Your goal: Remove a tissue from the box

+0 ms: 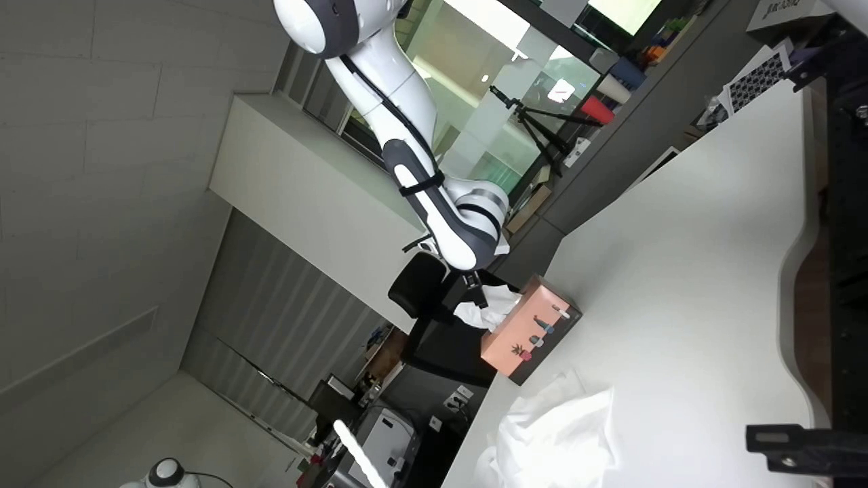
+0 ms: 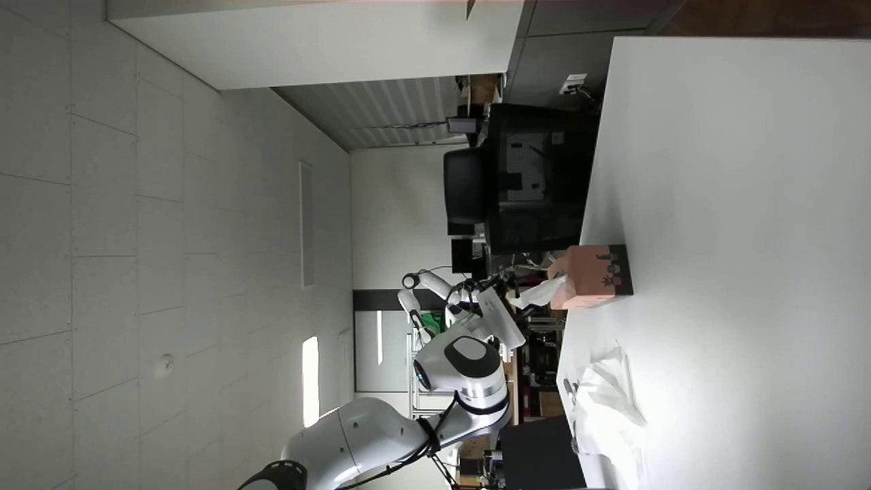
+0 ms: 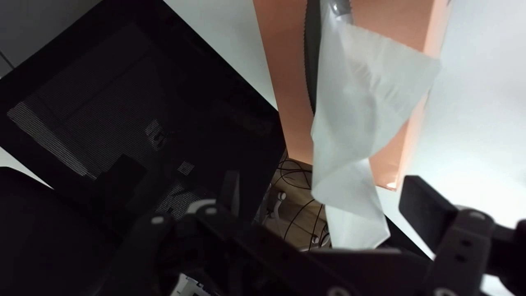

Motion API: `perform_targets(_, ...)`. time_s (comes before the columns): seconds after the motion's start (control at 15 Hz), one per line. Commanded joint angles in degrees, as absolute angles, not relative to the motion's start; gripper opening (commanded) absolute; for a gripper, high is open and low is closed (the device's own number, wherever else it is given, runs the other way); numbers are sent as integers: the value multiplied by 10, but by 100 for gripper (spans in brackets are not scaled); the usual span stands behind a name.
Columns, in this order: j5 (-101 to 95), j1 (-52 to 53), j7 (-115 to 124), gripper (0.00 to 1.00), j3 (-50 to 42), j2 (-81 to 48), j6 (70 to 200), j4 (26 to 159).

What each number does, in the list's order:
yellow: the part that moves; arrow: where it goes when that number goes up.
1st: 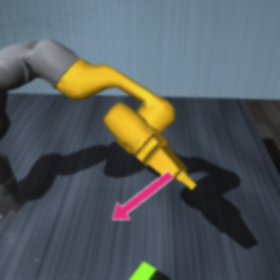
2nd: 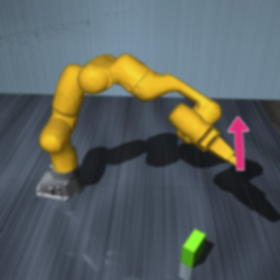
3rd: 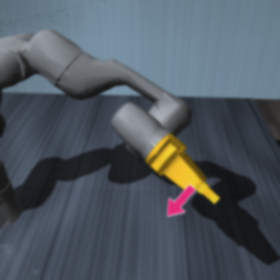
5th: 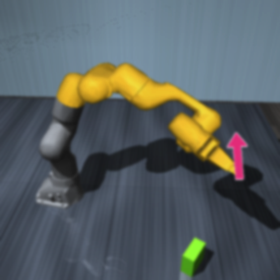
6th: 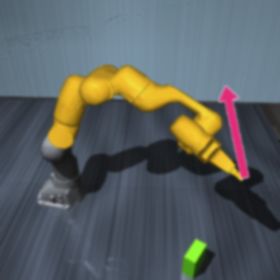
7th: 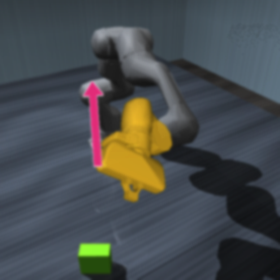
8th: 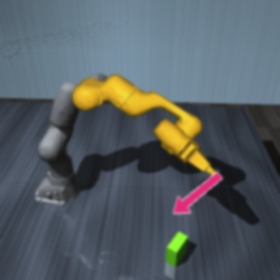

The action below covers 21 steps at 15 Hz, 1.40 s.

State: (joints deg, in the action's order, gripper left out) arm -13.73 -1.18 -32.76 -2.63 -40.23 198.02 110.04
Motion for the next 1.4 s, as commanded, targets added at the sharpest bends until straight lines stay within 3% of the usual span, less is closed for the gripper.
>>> perform_targets(0.0,-167,-4,-295,100,-41,-402,1980,1099)
perform_targets(0.93,-187,-1,-295,100,-46,-417,1979,1065)
perform_targets(1.0,-193,-4,-294,75,-40,-422,1980,1055)
perform_targets(1.07,-195,-6,-294,74,-38,-428,1980,1044)
perform_targets(1.33,-204,-13,-281,45,-27,-446,1980,1025)
